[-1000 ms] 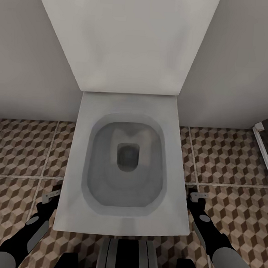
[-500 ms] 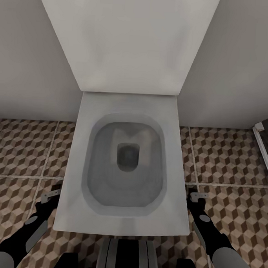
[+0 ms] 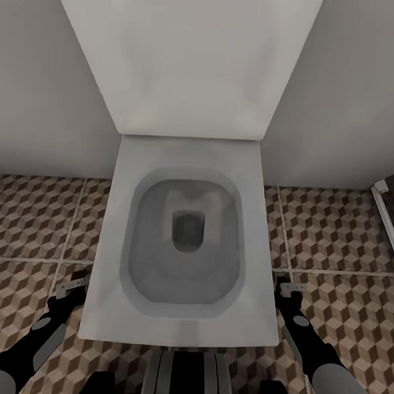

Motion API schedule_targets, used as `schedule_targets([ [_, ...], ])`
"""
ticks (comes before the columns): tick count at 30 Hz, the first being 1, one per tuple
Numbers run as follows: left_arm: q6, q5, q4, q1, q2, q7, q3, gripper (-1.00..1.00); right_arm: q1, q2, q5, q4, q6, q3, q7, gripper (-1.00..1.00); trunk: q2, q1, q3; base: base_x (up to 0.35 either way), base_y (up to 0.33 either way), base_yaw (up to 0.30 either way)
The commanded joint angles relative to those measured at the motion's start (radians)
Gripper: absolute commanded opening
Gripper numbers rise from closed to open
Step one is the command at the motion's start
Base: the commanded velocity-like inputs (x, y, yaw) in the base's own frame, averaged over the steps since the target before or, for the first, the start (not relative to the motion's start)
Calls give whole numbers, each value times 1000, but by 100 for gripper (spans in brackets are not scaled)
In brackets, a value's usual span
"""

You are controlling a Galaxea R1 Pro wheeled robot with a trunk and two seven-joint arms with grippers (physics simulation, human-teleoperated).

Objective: Take the four mousetraps from the cabinet in the bathroom and place them on the bathroom floor. Make sure all four end up on the same floor surface, and ensure that at least two of them are either under or directly next to the same bathroom sink.

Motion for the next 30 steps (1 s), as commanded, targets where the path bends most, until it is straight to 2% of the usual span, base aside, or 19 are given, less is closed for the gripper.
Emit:
schedule_targets([
  [1, -5, 7, 0, -1, 2, 9, -8, -100, 0, 1, 8, 1, -3, -4, 0, -100, 0, 0, 0, 0, 0, 0],
  [30, -5, 6, 2, -1, -2, 7, -13, -100, 0, 1, 5, 1, -3, -5, -2, -100, 0, 0, 0, 0, 0, 0],
])
